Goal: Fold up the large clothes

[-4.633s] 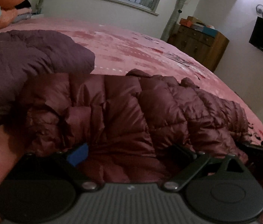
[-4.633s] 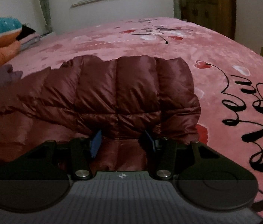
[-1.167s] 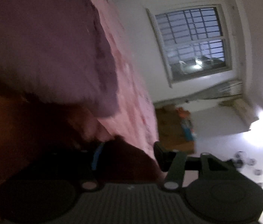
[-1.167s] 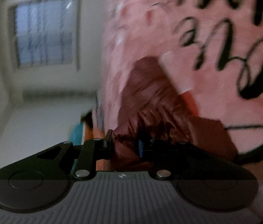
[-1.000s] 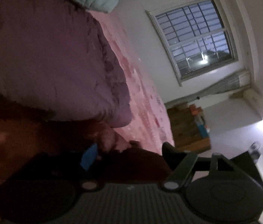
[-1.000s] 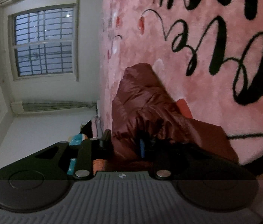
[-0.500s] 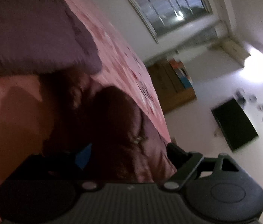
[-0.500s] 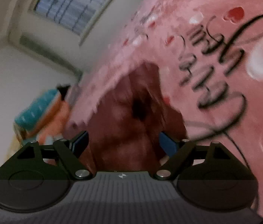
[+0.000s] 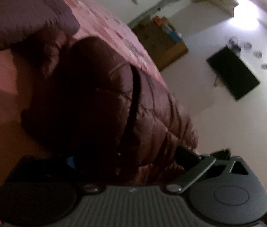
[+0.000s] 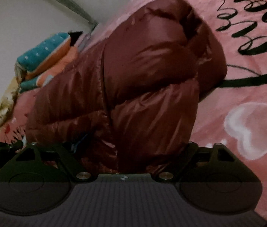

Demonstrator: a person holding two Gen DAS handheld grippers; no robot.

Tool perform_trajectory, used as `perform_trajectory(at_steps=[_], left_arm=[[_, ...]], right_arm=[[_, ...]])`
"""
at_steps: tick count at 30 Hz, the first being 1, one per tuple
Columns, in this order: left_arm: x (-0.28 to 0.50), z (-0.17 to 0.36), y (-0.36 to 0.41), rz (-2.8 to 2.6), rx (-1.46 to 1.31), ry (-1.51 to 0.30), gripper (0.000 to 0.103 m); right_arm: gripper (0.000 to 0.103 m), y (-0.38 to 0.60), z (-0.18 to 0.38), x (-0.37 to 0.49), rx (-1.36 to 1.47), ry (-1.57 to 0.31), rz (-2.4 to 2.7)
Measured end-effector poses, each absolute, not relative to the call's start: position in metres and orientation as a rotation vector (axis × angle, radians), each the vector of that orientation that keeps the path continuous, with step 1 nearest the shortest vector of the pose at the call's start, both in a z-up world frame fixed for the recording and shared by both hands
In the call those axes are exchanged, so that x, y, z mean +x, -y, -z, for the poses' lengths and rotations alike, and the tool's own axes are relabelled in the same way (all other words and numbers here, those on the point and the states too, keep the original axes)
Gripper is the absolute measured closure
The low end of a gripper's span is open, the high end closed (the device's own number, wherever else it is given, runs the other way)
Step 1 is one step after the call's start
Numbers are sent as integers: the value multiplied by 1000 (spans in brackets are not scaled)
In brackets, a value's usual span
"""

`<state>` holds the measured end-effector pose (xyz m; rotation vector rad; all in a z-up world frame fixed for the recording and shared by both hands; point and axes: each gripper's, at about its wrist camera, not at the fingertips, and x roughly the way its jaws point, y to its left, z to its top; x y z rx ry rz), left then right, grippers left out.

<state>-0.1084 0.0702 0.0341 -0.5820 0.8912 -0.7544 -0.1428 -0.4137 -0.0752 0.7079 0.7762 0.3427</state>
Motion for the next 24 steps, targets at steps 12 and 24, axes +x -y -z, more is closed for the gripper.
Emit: perform_trajectory(at_steps=[12,24], left_arm=[[-116,-34,-16,918,-397,-999,66],[-174,-87,-40,1133,-596,-861,74]], right_arm=[[77,386,49,-169,746,-770,-397],[82,397,26,-248,1037,-548,-544]])
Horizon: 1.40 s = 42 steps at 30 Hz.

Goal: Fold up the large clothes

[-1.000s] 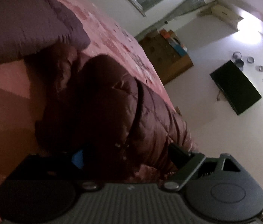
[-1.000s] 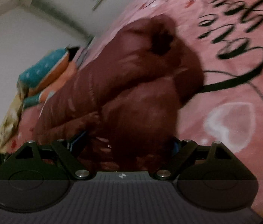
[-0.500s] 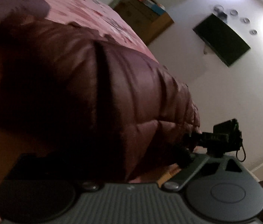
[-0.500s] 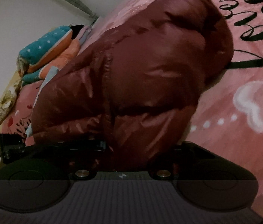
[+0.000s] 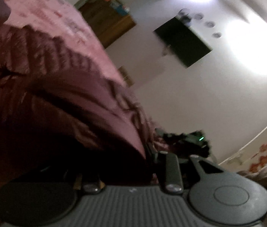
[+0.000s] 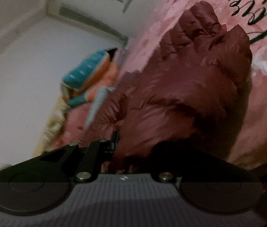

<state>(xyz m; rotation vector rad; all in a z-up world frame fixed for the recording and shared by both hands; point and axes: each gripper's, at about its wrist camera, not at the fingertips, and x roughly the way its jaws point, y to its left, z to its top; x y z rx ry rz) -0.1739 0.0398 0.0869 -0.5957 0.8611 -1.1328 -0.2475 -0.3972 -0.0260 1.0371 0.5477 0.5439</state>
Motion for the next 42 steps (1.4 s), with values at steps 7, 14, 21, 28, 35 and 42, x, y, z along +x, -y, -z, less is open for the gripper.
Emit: perform_trajectory(at_steps=[7,14,21,28,35,42], left_arm=[[-201,-113,-65,1161,-698,-743,74],[-222,-116,-81,1185,-829,-658,74],[-188,-107,-99,1056,-1000,-594,74],[-118,-99,-109,877,-1065,-571,74],[-43,-81,-111,619,-1063,-612,73],[-16,-79,-112,494,-931,-626,56]], right_arm=[[83,404,19,-275,1165,-415,-588],[83,409,5,-295,1241,-333,-582],[83,419,1,-251,1366,-337,-576],[81,433,-15,-153,1398,-344,-560],[63,448,12,-42,1492,-377,-459],[6,470,32,12,1438,-285,-287]])
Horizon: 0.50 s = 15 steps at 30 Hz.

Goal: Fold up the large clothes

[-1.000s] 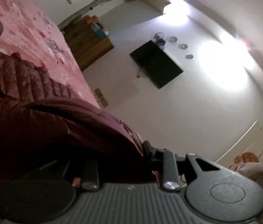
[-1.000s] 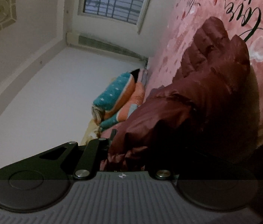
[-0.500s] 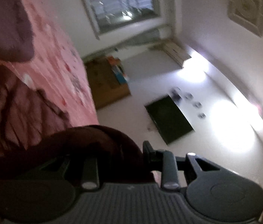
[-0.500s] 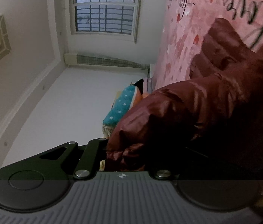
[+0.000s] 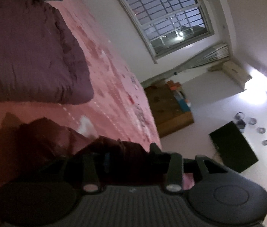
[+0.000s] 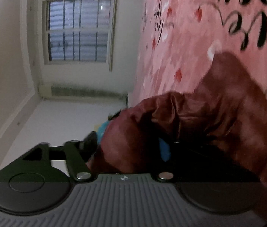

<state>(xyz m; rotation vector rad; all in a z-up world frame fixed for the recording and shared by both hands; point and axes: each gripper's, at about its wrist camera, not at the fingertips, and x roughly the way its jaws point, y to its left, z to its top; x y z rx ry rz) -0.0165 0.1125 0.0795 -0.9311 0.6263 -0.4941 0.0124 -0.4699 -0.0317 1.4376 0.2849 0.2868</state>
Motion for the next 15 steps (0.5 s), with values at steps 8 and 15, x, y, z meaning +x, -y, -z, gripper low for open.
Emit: perform_trajectory(at_steps=[8,15], left_arm=[[-34,-111,-137,396,-812,-448,12],[-64,-131,-108,522,-526,-514,12]], right_arm=[[1,484,24,4,1212,-227,-200],[0,468,10,-4,877,-252,-152]])
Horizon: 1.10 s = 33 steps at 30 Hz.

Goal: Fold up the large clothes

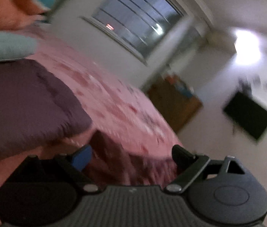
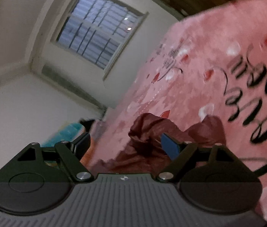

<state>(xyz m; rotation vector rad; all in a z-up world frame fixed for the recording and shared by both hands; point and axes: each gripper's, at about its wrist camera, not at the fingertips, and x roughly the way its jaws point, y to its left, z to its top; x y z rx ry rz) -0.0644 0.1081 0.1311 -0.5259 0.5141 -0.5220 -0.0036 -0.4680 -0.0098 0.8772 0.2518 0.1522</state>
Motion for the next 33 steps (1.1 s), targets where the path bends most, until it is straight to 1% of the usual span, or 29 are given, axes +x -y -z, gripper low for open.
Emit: perform_trajectory(at_steps=[3,7,11,15,19,20,21,22,23,24,25,26,27,28,29,30,31,32,33], left_arm=[[-70,-134,-85,623,-464,-555,12],[-62,-140,-45,728,-339,-597,12],[-42,-140,-3,786,-161,-667,12],[-24,-128,29,778,7,-756,12],[-2,-109,50,703,142,-863,12],[2,-105,52,691,148,-883,13],[5,-102,54,687,148,-902,16],[6,-101,57,688,151,-915,24],[7,-100,60,689,151,-921,28],[8,-100,63,689,145,-920,41],[9,-101,64,691,131,-921,54],[10,-102,66,694,120,-923,61],[11,-103,69,696,113,-922,70],[11,-105,73,696,111,-920,75],[11,-107,77,697,114,-916,79],[11,-111,82,702,118,-907,84],[11,-114,88,711,122,-894,88],[12,-116,94,718,124,-879,89],[13,-119,101,721,127,-865,90]], right_arm=[[0,460,9,11,745,-278,-107],[0,441,14,32,524,-362,-2],[0,448,33,45,490,-387,37],[0,445,47,48,460,-398,9],[3,444,51,52,353,-428,64],[2,444,53,50,340,-430,74],[2,445,56,50,328,-435,83],[3,446,59,53,313,-444,86],[5,446,61,56,298,-450,86],[11,444,63,53,292,-453,81],[24,447,64,54,295,-459,74],[38,448,67,54,298,-466,73],[44,451,69,56,301,-478,73],[54,449,70,45,302,-485,71],[63,447,72,41,305,-490,74],[67,450,73,41,311,-491,79],[74,452,73,39,317,-490,86],[80,452,72,35,317,-486,95],[82,454,72,33,313,-485,106]])
